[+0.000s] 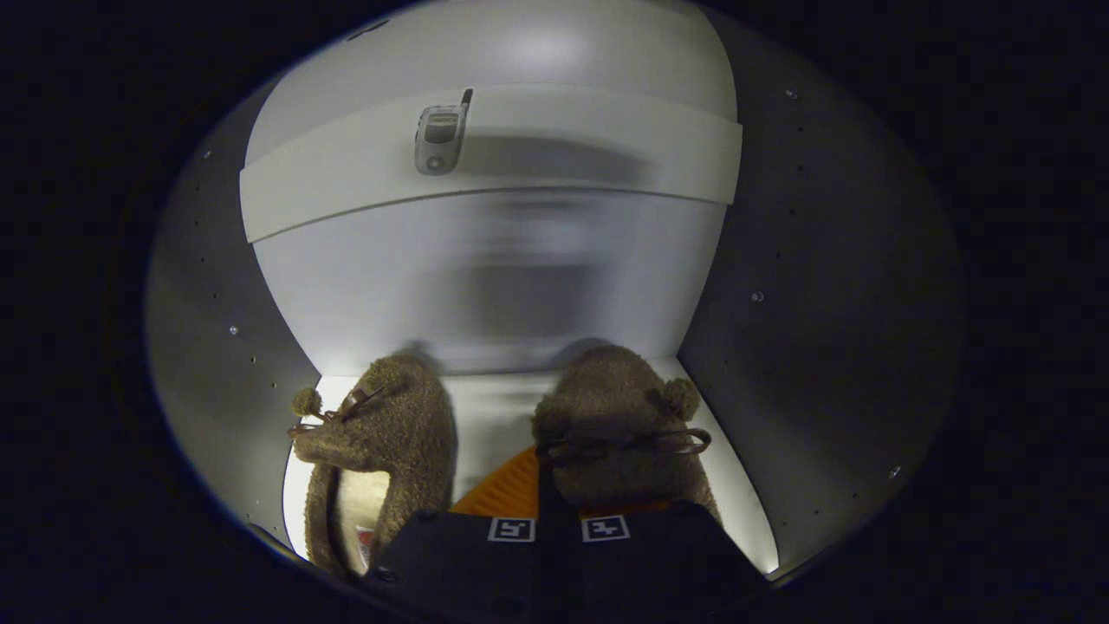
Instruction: Open the shoe cabinet door, grab the shoes and put them into the shoe cabinet, then close the shoe cabinet door.
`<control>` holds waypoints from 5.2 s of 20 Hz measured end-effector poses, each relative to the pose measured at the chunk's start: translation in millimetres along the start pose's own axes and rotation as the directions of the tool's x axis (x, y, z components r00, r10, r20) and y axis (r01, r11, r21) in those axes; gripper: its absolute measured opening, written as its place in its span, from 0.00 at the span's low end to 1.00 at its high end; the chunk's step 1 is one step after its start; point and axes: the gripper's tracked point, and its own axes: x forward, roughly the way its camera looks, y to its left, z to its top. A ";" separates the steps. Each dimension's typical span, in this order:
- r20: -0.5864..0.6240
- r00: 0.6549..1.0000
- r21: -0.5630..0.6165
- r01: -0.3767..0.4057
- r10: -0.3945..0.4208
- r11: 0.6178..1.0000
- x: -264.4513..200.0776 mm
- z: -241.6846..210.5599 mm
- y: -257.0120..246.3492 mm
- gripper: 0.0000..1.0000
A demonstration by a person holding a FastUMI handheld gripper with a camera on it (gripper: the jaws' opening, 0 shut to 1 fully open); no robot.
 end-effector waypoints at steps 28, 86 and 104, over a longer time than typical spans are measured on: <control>0.532 0.846 0.019 -0.038 0.023 0.999 -337.0 39.2 -4.0 0.98; 0.490 0.871 0.116 -0.097 0.028 0.988 -500.6 -112.4 -260.4 0.96; 0.507 0.854 0.020 -0.143 0.113 0.990 -513.6 -101.4 -99.8 0.98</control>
